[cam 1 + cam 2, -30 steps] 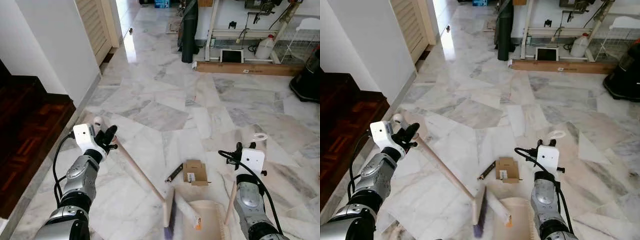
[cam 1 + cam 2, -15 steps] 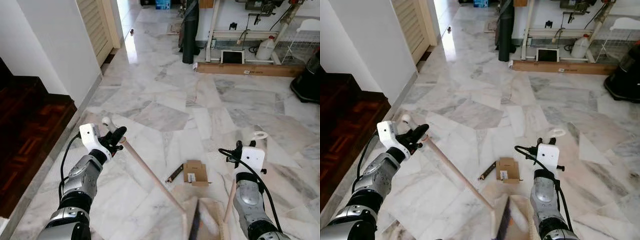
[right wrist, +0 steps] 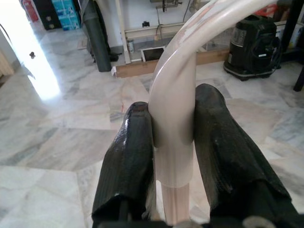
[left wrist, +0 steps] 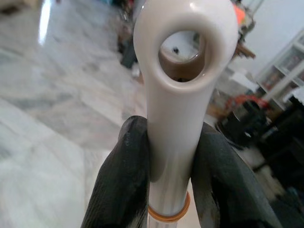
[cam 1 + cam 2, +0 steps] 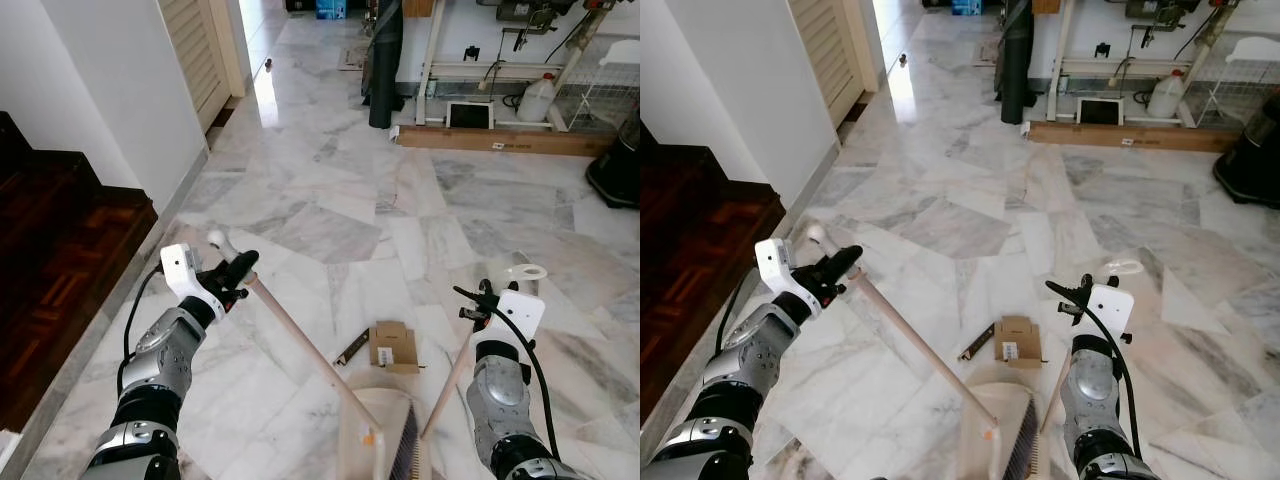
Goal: Sweep floor
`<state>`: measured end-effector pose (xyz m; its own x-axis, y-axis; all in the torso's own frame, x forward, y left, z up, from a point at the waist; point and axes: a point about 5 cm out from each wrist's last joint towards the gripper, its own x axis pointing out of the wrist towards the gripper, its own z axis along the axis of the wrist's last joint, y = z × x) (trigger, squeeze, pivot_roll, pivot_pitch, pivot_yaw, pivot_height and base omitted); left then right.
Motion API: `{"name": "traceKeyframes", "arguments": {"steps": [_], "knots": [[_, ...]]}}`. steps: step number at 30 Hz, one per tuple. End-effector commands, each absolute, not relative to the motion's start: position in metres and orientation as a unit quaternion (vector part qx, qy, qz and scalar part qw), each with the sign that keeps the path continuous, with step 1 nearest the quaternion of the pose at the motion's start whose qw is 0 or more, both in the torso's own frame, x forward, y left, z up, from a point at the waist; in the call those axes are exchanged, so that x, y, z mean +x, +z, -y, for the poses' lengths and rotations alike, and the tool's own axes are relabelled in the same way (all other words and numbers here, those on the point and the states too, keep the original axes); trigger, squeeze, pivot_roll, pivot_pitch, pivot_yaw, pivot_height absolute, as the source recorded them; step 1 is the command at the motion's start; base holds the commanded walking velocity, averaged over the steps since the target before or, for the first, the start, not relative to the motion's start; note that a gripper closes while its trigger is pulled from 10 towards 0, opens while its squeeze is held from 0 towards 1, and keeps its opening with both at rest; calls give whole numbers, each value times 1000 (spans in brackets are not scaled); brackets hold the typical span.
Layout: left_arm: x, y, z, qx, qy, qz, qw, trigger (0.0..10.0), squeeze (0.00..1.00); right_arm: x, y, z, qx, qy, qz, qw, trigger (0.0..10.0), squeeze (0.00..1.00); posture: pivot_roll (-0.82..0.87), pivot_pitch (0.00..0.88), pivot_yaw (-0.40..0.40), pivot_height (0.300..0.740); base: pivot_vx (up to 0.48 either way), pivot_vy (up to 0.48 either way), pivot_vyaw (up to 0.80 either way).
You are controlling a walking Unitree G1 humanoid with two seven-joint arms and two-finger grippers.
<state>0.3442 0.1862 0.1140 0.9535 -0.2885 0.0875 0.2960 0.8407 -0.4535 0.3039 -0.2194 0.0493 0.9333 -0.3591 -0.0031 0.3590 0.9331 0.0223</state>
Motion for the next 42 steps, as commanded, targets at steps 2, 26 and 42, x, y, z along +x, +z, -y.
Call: {"name": "traceKeyframes", "arguments": {"steps": [2,26,42], "knots": [[344,140,-195,-229,-126,74,962,10000,0,313,62,215,28,-176,26,984,10000,0,61,0,69,740,0,0,0],[335,157,-190,59,-14,139,988,10000,0,330,93,193,69,-91,101,988,10000,0,44,0,49,740,0,0,0],[337,153,-177,79,-2,156,985,10000,0,338,122,196,74,-84,161,981,10000,0,37,0,55,740,0,0,0]]}}
